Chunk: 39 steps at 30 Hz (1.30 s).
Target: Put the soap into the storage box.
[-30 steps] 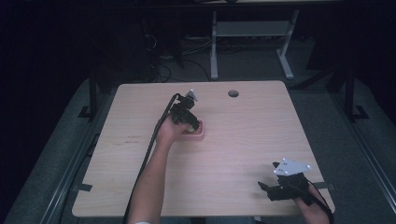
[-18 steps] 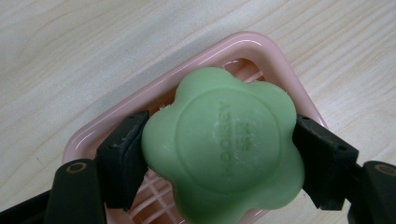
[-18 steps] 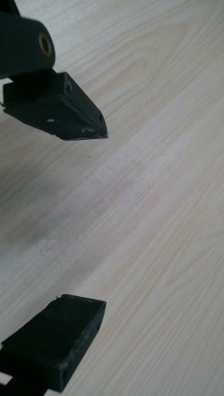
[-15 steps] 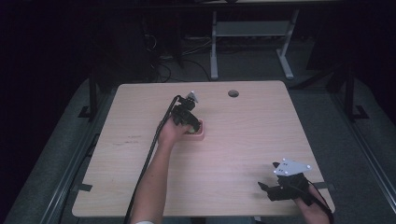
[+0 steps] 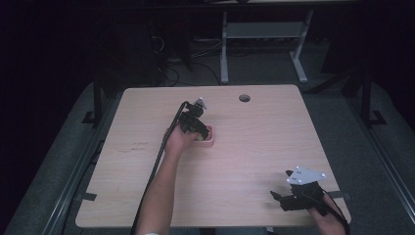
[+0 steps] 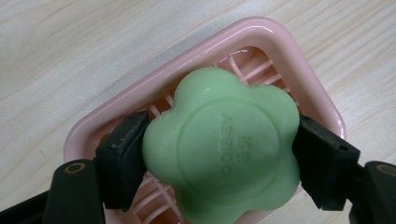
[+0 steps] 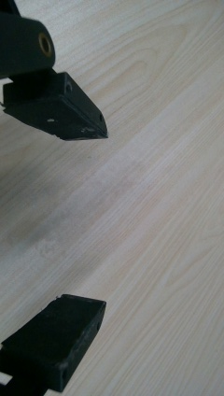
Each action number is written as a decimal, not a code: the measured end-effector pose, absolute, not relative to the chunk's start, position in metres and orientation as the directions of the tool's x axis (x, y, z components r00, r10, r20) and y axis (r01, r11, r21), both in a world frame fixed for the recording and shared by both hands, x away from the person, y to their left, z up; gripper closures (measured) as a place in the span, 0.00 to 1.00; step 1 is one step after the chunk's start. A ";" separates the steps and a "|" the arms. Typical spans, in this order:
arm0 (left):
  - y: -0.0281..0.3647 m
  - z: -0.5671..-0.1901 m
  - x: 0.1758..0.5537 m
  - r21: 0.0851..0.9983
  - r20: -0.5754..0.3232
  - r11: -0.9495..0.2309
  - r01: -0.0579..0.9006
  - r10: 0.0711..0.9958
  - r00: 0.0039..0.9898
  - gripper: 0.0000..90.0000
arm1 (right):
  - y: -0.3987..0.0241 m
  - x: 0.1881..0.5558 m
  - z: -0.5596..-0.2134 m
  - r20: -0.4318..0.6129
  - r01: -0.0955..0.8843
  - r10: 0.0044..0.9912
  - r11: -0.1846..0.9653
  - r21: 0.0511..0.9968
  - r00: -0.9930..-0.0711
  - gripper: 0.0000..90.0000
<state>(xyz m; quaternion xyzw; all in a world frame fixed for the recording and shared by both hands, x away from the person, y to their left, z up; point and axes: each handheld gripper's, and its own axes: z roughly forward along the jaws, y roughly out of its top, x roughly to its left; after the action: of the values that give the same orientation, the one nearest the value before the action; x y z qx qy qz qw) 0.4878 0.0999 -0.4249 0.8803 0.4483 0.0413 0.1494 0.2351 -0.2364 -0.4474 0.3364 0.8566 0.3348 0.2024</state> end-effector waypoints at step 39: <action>0.093 -0.394 0.457 0.393 -0.053 -0.619 0.680 0.723 0.689 0.23 | -0.239 0.236 -0.449 -0.113 0.462 0.728 0.538 0.705 -0.676 0.15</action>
<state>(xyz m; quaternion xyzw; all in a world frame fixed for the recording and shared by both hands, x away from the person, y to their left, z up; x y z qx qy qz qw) 0.4574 0.0926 -0.3936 0.8980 0.3906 0.0551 0.1950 0.2359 -0.2386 -0.4491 0.3484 0.8536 0.3308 0.2014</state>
